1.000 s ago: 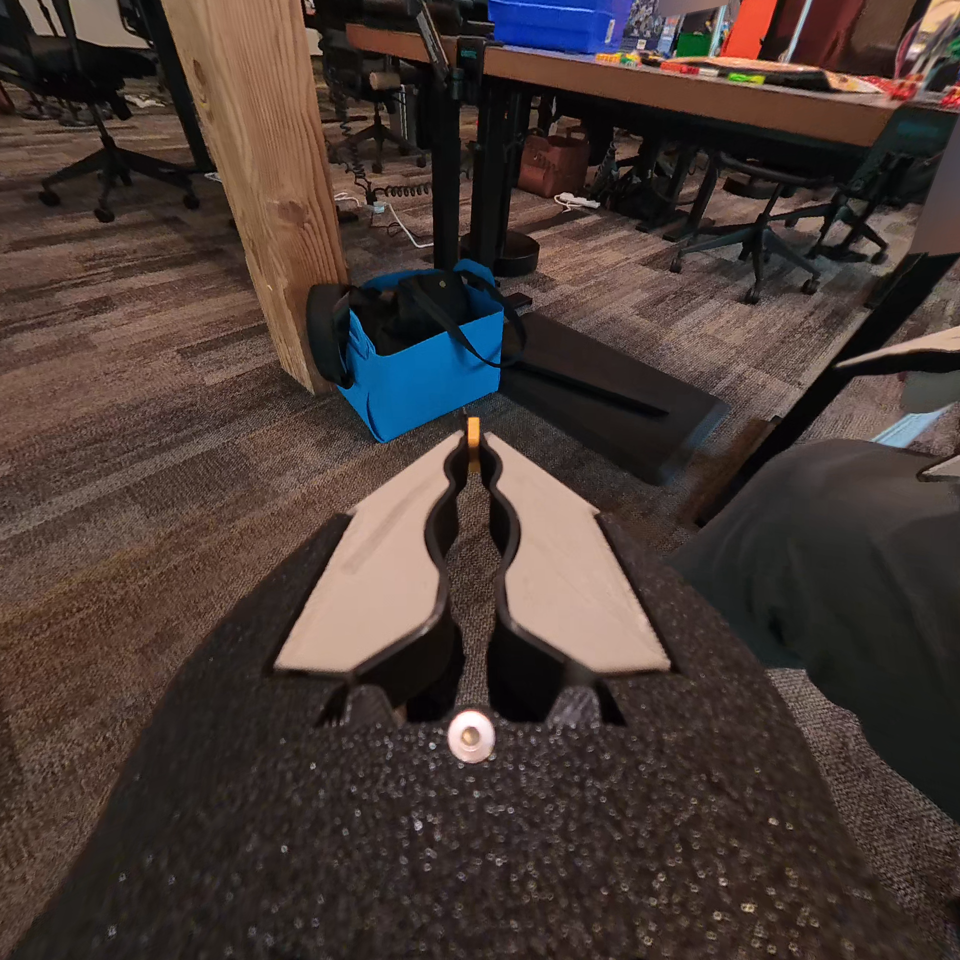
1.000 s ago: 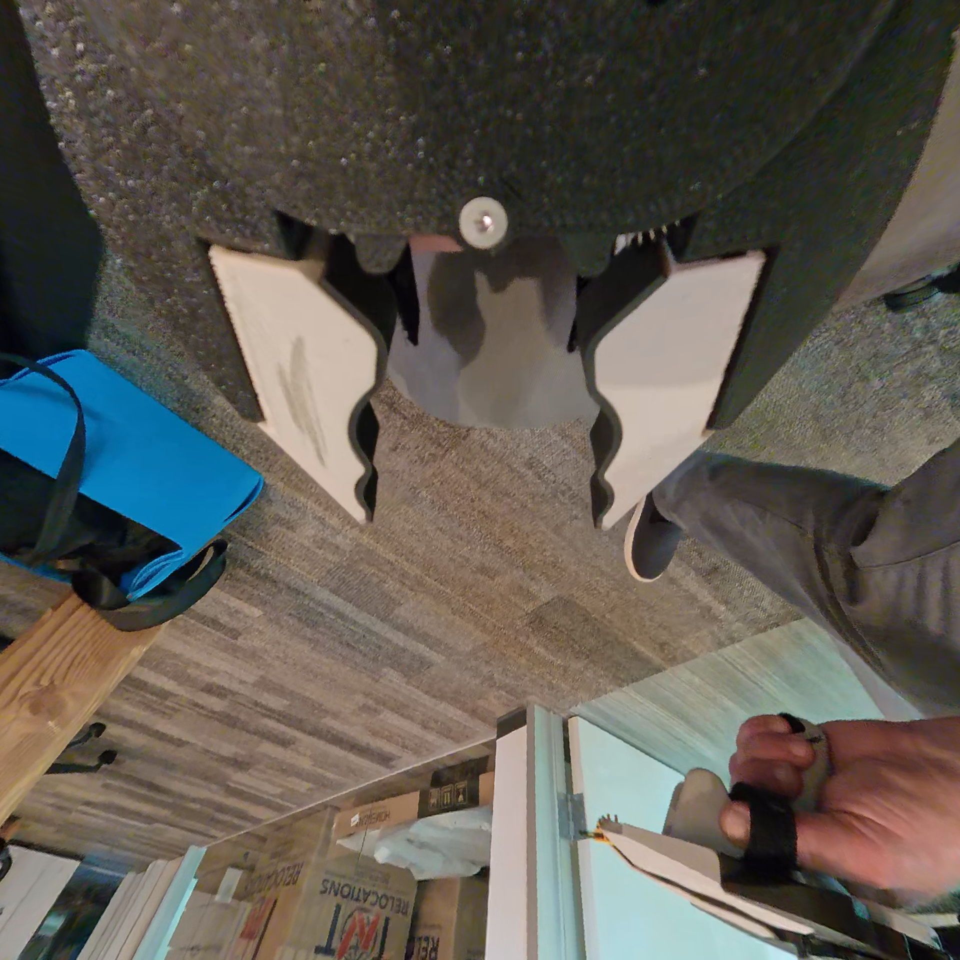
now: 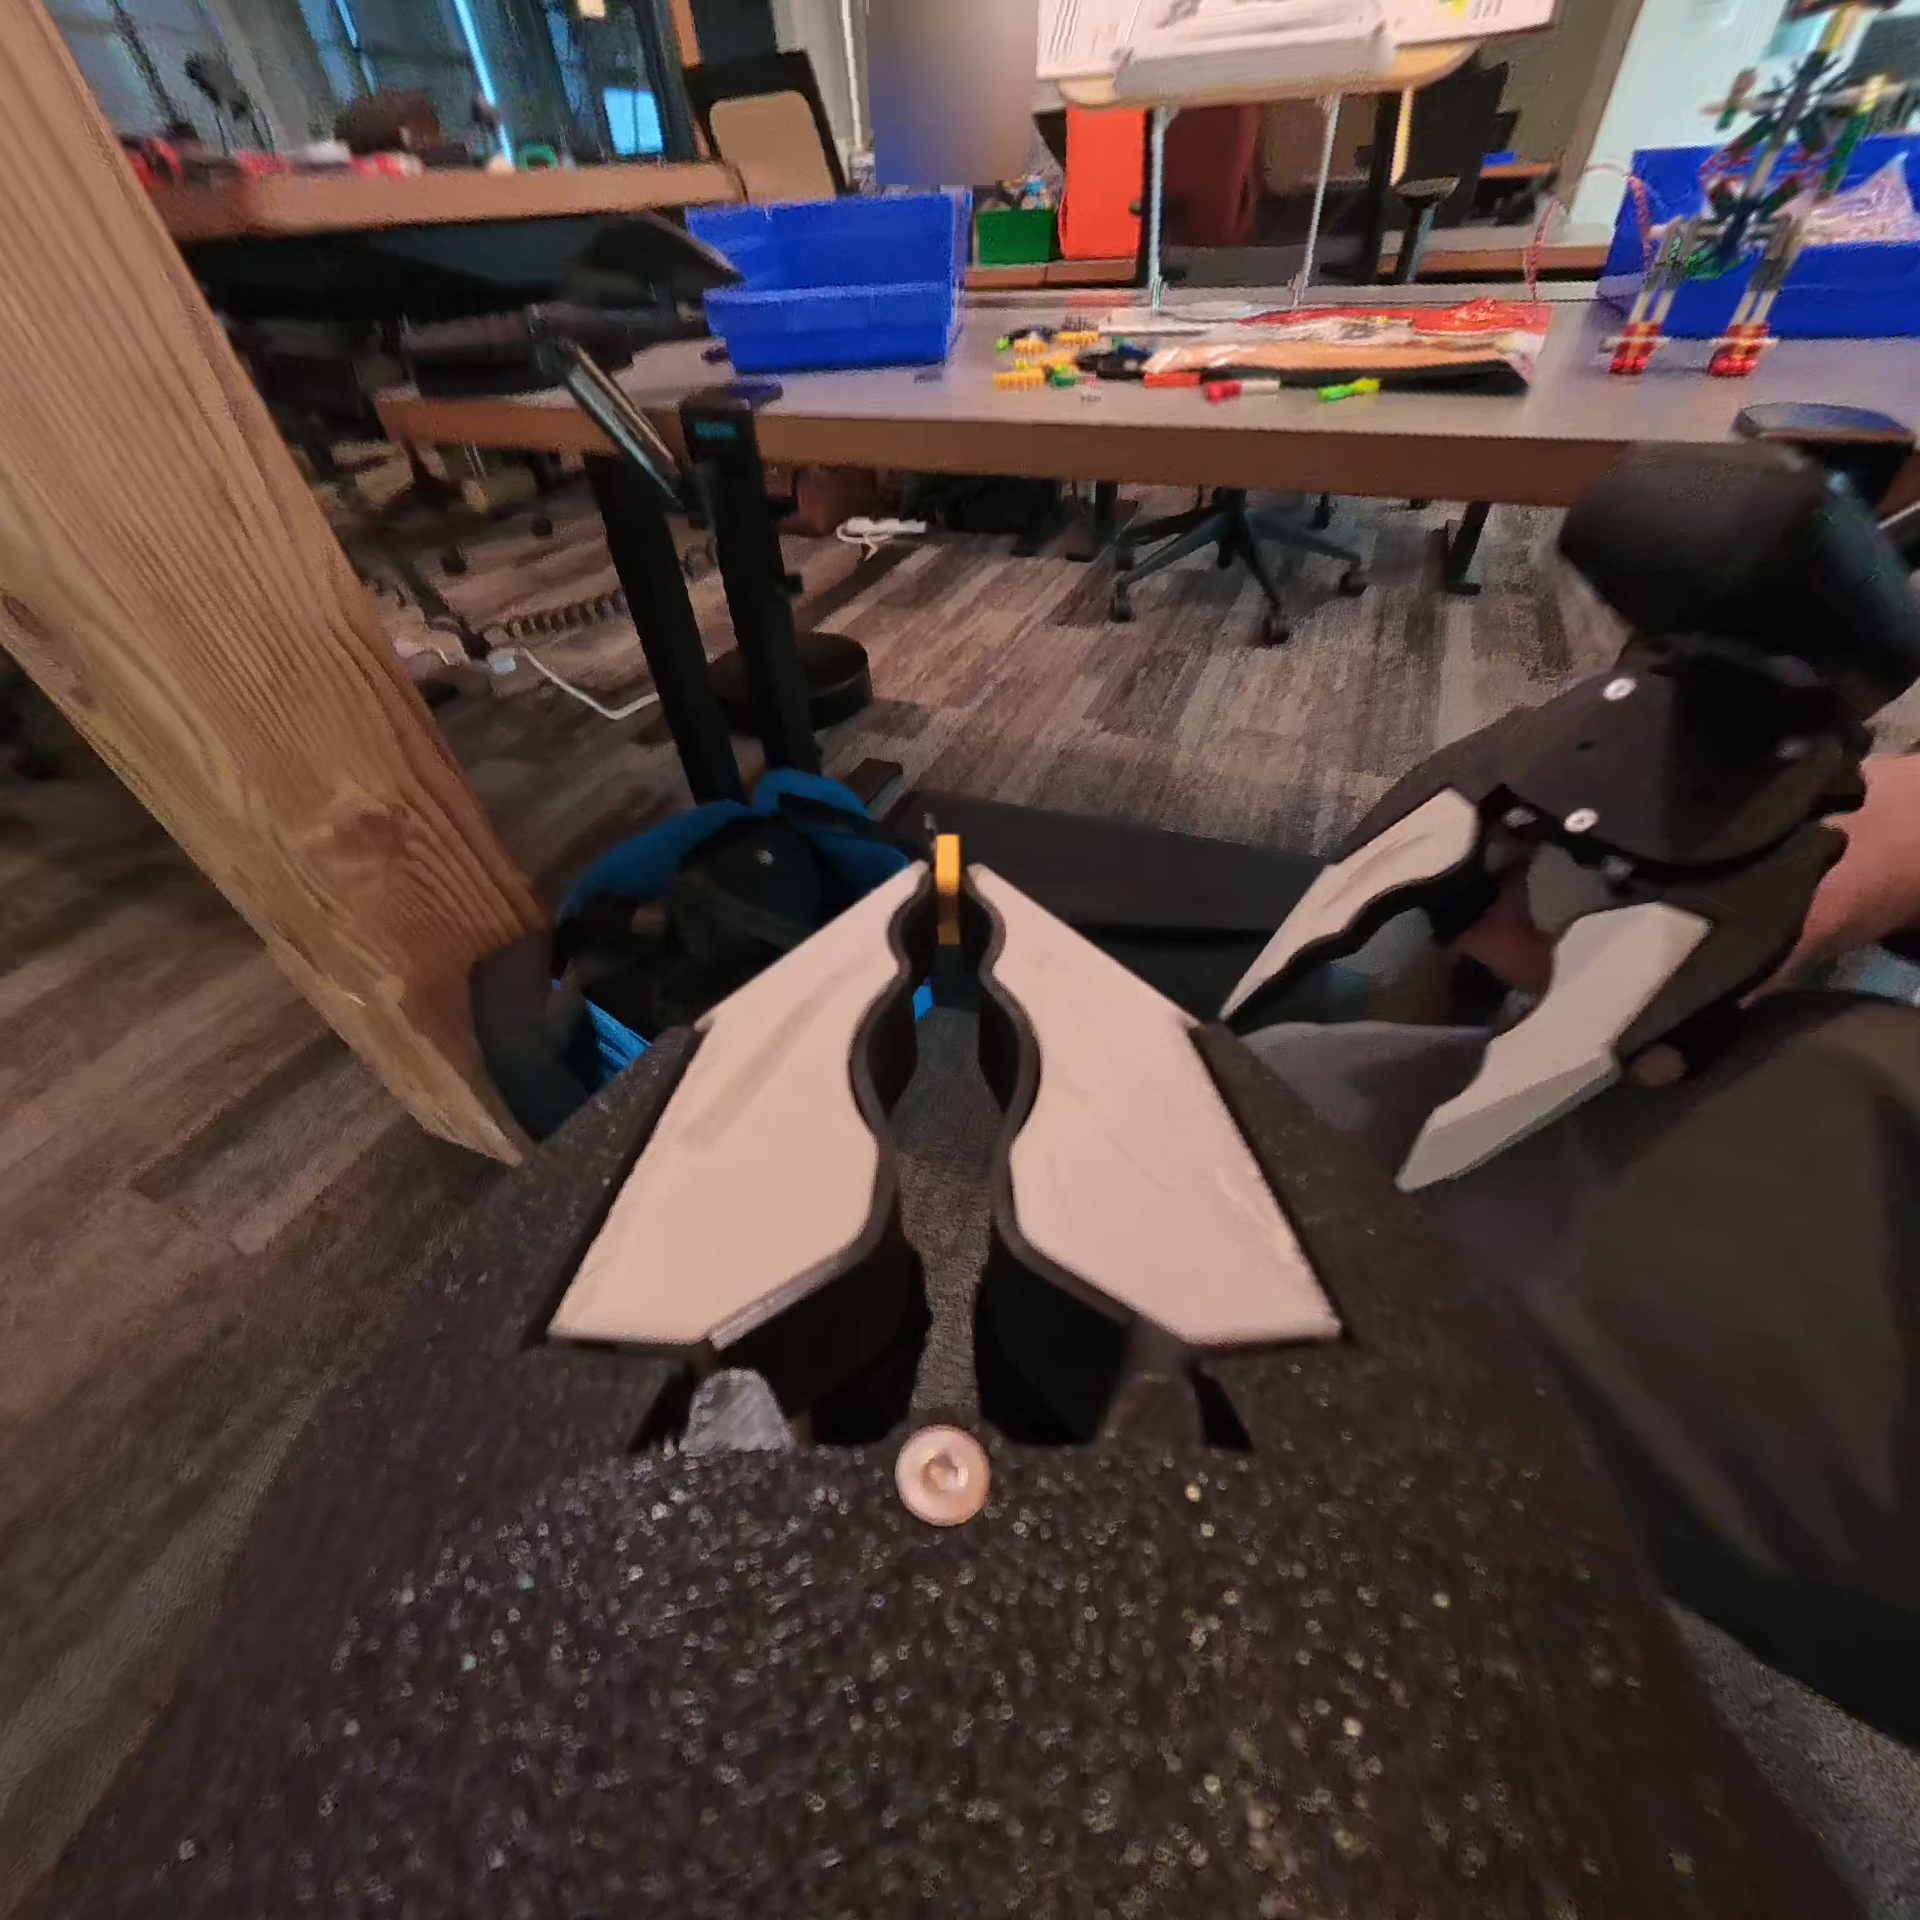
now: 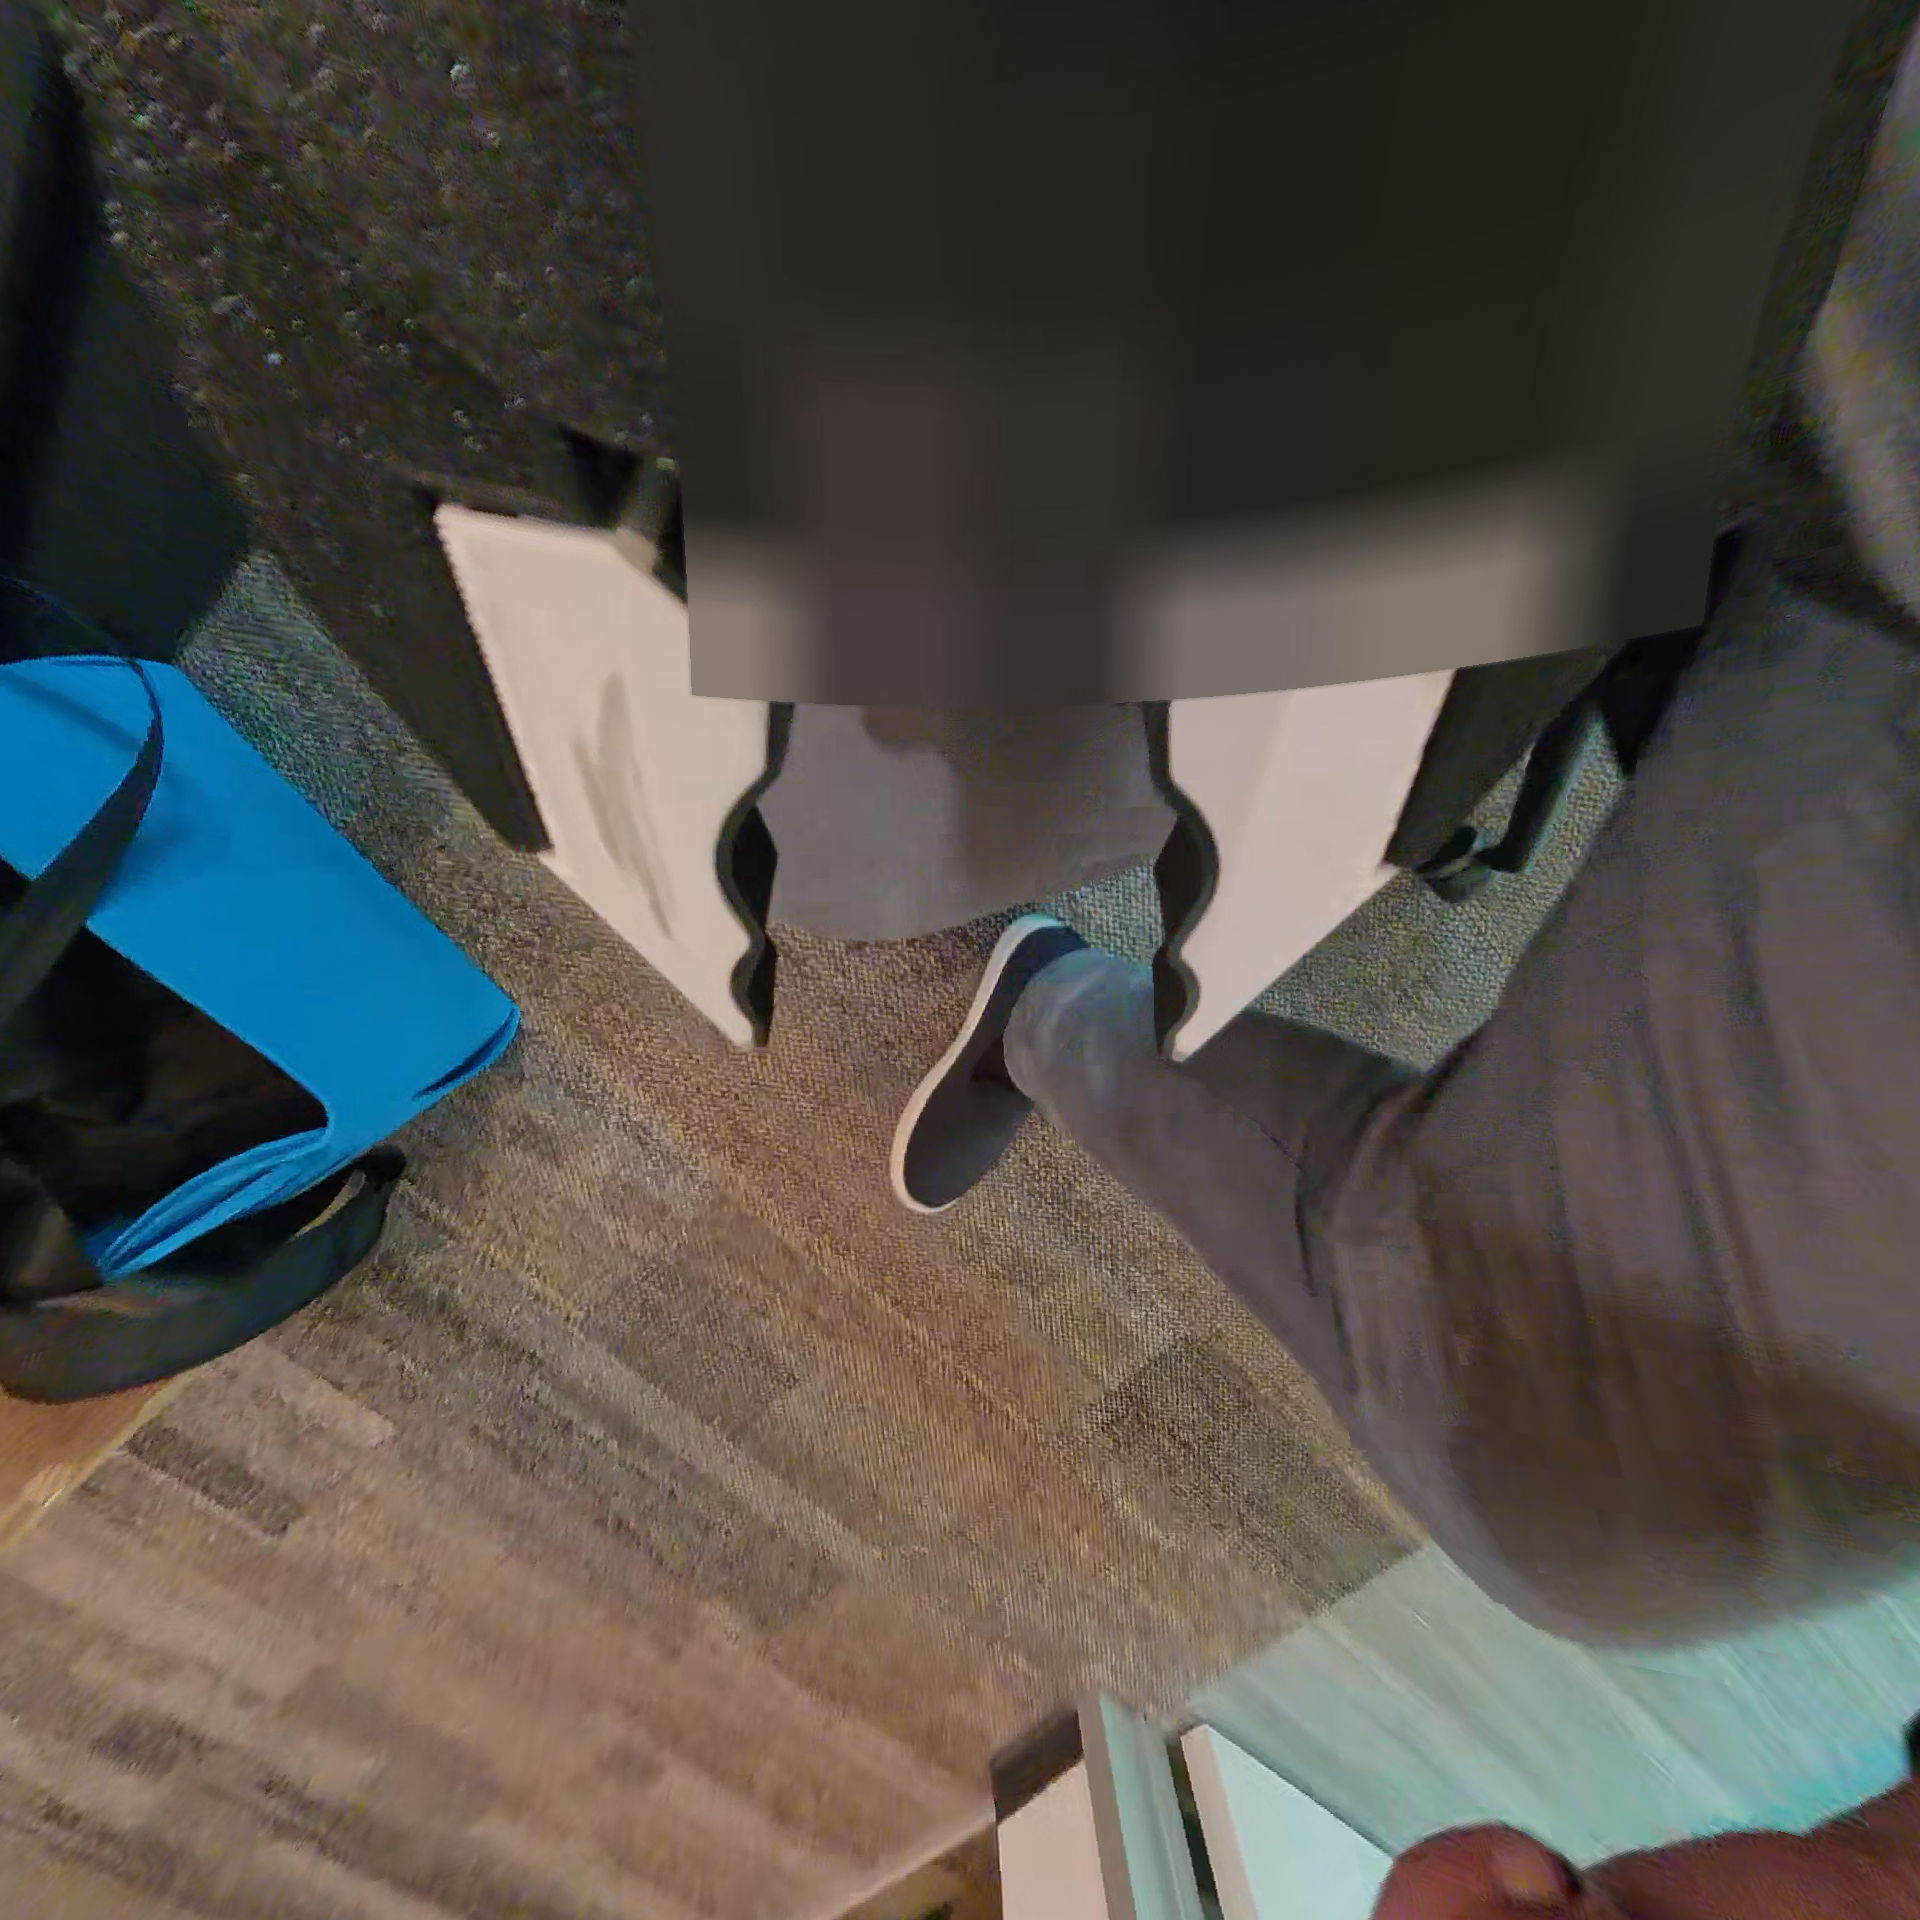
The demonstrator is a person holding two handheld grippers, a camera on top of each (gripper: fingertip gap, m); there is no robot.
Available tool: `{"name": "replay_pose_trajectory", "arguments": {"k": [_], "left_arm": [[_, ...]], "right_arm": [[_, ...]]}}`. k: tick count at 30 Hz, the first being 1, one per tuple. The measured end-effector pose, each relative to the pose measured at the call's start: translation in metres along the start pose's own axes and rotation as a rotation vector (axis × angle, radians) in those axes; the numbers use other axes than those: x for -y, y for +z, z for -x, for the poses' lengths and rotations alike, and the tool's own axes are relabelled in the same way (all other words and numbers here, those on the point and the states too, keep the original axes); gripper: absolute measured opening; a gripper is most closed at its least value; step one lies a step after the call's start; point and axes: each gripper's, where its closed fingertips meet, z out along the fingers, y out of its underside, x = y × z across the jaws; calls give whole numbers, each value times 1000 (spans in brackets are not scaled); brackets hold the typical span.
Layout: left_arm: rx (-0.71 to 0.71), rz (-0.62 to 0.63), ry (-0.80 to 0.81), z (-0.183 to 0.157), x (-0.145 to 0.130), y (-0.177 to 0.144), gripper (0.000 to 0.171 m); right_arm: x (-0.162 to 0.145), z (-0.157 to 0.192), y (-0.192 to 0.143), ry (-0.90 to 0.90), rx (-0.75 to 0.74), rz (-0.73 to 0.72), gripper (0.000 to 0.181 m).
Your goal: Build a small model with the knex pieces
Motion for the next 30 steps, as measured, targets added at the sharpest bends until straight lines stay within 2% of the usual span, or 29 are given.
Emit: {"name": "replay_pose_trajectory", "arguments": {"k": [5,7,9,13,16,22,26,30], "left_arm": [[-31,-59,78,50,44,-13,1],[-49,-75,81,68,54,-3,1],[-86,-94,51,81,62,20,1],[-221,-79,47,77,78,102,1],[-343,-48,74,59,96,180,1],[-676,-31,46,1,136,324,2],[-816,6,43,-20,137,392,2],[-914,38,30,-28,134,439,1]], "right_arm": [[66,-11,-15,-98,-98,-55,74],[84,-27,-24,-96,-140,-100,74],[93,-52,-38,-95,-202,-118,74],[94,-125,-89,-37,-376,-196,74],[71,-178,-126,79,-471,-232,74],[29,-257,-201,161,-732,-256,74],[20,-297,-243,126,-887,-218,74],[9,-334,-275,143,-994,-195,74]]}}
